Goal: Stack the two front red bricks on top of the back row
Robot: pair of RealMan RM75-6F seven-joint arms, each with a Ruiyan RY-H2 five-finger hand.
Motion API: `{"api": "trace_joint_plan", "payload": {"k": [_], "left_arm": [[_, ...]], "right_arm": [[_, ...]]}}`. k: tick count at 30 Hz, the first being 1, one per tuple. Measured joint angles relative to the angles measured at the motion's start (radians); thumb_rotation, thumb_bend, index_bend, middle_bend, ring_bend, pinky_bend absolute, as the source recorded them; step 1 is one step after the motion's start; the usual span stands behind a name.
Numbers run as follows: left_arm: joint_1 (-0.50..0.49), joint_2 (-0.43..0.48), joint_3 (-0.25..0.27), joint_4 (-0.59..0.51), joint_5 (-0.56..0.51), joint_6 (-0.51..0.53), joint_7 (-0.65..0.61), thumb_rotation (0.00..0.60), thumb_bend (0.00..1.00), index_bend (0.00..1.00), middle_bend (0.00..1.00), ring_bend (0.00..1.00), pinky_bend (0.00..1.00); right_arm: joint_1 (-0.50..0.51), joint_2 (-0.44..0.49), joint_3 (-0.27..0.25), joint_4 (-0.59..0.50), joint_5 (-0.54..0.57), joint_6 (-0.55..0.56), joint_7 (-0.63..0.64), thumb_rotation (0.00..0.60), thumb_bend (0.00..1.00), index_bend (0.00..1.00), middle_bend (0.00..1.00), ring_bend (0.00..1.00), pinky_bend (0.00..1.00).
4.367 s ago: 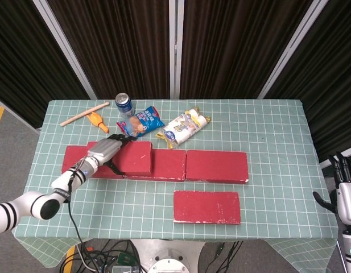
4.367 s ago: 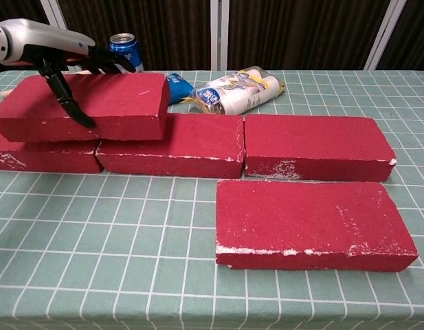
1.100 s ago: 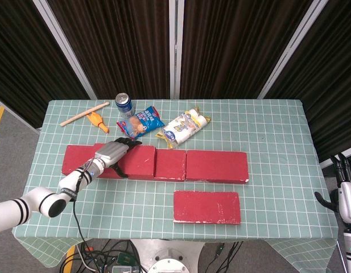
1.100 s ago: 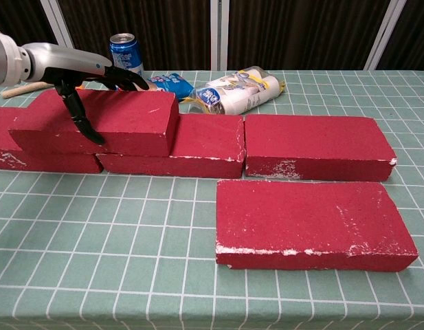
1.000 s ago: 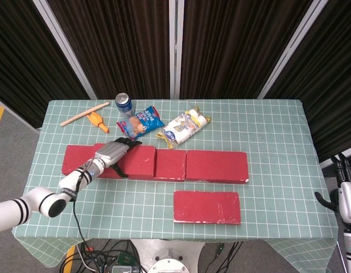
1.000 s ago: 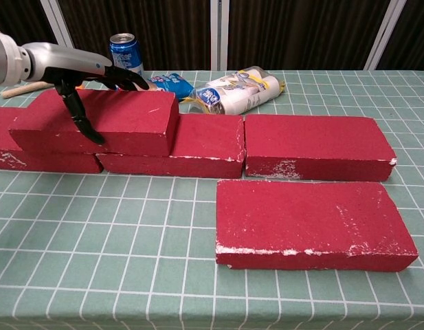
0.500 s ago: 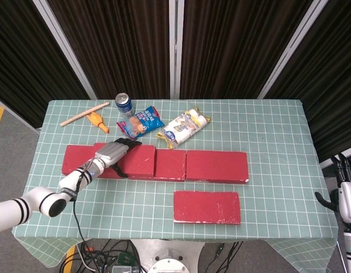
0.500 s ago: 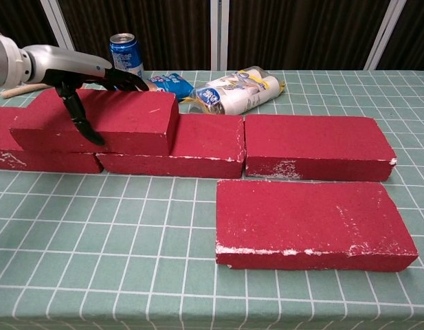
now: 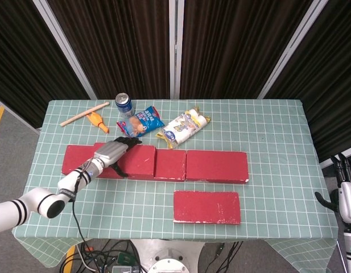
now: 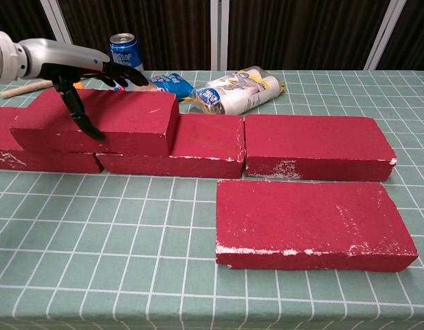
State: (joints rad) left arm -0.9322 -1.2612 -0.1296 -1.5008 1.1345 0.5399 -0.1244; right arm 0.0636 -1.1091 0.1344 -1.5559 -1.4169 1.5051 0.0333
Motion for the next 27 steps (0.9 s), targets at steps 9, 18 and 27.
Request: {"api": "trace_joint_plan", "payload": {"k": [9, 18, 27], "left_arm": [[0.060, 0.111, 0.012, -0.141, 0.005, 0.124, 0.053, 0.600, 0.03, 0.05, 0.00, 0.00, 0.00], [0.262, 0.223, 0.070, -0.290, 0.000, 0.514, 0.240, 0.600, 0.02, 0.05, 0.00, 0.00, 0.00], [0.540, 0.272, 0.157, -0.349, 0.020, 0.805, 0.320, 0.600, 0.02, 0.05, 0.00, 0.00, 0.00]], "right_arm": [[-0.006, 0.045, -0.021, -0.055, -0.069, 0.022, 0.017, 0.600, 0.09, 0.00, 0.00, 0.00, 0.00], [0.020, 0.138, -0.091, -0.184, -0.232, -0.027, 0.032, 0.600, 0.00, 0.00, 0.00, 0.00, 0.00], [0.118, 0.139, -0.137, -0.274, -0.287, -0.235, -0.024, 0.600, 0.00, 0.00, 0.00, 0.00, 0.00]]}}
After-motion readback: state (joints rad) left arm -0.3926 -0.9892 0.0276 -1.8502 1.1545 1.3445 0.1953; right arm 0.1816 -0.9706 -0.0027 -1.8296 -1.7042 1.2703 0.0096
